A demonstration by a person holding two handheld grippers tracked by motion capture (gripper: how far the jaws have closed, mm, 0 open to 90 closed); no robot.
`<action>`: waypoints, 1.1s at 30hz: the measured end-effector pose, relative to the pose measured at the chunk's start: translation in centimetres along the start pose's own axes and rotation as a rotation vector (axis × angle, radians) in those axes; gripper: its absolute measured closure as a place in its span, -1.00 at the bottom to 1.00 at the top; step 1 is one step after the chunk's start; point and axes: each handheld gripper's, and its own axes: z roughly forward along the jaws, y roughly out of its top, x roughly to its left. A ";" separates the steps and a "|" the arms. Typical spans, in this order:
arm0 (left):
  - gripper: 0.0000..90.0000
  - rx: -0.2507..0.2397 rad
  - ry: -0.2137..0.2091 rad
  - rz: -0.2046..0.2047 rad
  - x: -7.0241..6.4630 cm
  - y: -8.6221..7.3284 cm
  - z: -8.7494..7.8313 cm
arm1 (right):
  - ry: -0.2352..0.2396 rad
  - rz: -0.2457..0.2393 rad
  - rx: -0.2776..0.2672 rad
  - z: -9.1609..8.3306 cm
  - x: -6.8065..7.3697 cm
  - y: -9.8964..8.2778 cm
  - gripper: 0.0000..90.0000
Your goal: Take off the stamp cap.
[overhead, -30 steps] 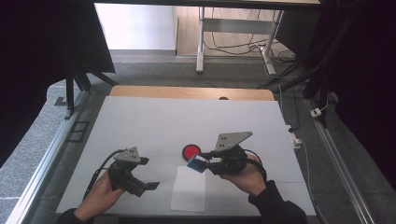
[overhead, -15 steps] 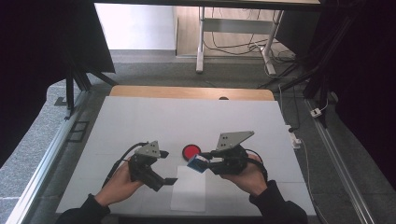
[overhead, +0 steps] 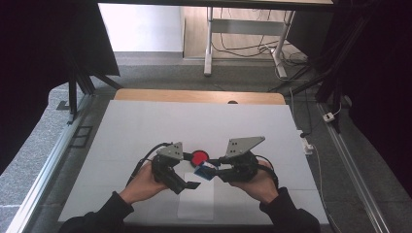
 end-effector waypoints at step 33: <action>-0.01 -0.021 -0.148 0.128 -0.2 -0.8 0.6 | 0.091 -0.043 0.009 0.5 0.6 -0.2 0.58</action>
